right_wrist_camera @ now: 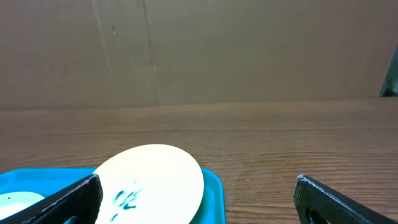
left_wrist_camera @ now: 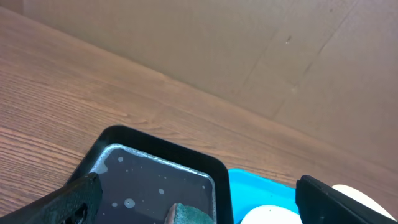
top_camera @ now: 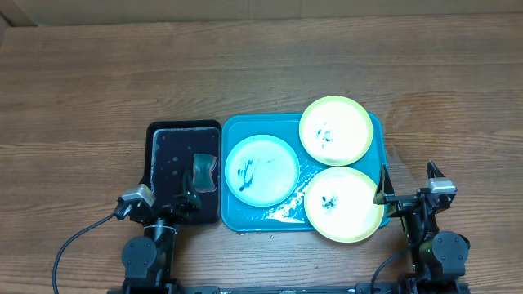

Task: Clean dirty plates on tray and stack at the side

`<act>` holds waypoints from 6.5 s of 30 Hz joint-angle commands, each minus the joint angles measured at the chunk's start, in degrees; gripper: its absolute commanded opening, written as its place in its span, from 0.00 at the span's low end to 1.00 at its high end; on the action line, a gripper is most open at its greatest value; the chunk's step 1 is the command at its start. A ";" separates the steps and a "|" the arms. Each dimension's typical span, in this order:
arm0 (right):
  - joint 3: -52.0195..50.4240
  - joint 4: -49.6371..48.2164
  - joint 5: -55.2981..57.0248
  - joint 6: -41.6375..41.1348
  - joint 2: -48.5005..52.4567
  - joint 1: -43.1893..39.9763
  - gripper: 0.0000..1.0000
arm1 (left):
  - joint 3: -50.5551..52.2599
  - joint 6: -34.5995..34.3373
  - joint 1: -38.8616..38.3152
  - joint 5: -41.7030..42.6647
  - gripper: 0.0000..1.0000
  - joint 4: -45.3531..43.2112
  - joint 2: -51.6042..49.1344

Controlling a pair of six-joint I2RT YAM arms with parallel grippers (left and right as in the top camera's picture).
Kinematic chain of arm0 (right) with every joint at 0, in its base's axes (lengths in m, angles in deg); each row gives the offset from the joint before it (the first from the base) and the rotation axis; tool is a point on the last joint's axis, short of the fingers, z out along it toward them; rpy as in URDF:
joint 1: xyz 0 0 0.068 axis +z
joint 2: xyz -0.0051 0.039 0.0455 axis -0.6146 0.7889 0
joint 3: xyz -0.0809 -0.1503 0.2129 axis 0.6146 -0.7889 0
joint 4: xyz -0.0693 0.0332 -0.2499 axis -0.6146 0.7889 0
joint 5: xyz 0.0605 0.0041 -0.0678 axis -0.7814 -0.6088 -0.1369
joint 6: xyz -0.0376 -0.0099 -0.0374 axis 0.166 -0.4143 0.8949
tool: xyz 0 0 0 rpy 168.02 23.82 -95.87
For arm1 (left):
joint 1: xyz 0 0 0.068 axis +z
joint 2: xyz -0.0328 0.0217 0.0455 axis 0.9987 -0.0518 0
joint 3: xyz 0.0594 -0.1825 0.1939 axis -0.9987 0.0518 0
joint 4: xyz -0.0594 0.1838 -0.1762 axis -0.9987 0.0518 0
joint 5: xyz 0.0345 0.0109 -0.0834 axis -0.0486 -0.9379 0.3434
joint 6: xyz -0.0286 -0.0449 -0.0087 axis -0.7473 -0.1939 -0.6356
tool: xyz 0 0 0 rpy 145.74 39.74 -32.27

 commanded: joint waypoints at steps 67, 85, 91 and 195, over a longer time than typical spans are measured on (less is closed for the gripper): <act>-0.59 -0.33 0.37 0.22 -0.57 -0.17 1.00 | 0.22 1.33 0.33 0.07 1.00 -0.09 0.61; -0.59 -0.33 0.39 0.22 -0.57 -0.17 0.99 | 0.22 1.33 0.33 0.07 1.00 -0.09 0.61; -0.59 -0.50 0.20 0.02 -0.57 -0.17 1.00 | 0.22 1.33 0.33 0.07 1.00 -0.09 0.61; 70.38 58.01 -17.46 -14.34 85.40 20.44 1.00 | -37.27 15.04 0.33 5.62 1.00 19.78 -34.47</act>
